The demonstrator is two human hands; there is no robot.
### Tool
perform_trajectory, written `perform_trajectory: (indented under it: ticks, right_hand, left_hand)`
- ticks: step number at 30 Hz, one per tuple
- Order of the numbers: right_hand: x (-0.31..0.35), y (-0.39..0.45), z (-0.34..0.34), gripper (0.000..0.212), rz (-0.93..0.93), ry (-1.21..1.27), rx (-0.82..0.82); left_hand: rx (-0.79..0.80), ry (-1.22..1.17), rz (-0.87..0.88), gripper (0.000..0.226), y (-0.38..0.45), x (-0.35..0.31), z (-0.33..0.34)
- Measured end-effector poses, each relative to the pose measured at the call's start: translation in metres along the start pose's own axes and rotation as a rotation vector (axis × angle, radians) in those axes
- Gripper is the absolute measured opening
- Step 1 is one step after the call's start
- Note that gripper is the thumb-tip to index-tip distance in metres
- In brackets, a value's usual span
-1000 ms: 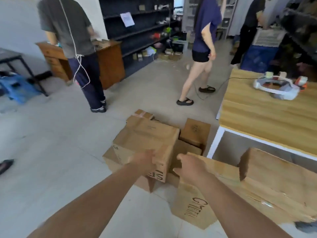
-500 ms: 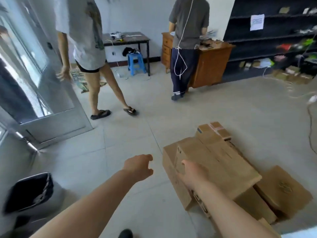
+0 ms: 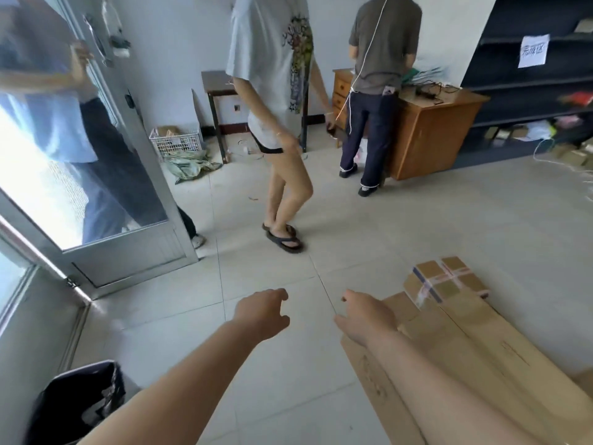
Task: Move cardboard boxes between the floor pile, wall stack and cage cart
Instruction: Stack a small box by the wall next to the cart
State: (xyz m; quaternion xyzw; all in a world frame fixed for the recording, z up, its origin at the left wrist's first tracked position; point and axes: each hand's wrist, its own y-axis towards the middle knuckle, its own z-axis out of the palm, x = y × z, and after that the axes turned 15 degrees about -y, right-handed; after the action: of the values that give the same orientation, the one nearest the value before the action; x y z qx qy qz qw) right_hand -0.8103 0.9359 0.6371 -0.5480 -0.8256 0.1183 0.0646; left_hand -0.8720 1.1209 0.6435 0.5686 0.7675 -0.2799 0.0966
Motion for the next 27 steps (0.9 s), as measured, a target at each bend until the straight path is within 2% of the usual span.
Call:
perform_trajectory:
  ticks: [10, 18, 27]
  right_hand:
    - [0.028, 0.116, -0.014, 0.047, 0.026, 0.023, 0.044]
    - [0.004, 0.229, -0.045, 0.047, 0.027, 0.059, 0.073]
    - [-0.023, 0.324, -0.064, 0.051, 0.133, 0.076, 0.138]
  left_hand:
    - [0.054, -0.018, 0.003, 0.048, 0.108, 0.027, -0.031]
    - [0.061, 0.015, 0.000, 0.047, 0.216, 0.008, -0.069]
    - [0.116, 0.049, 0.062, 0.047, 0.335, -0.007, -0.103]
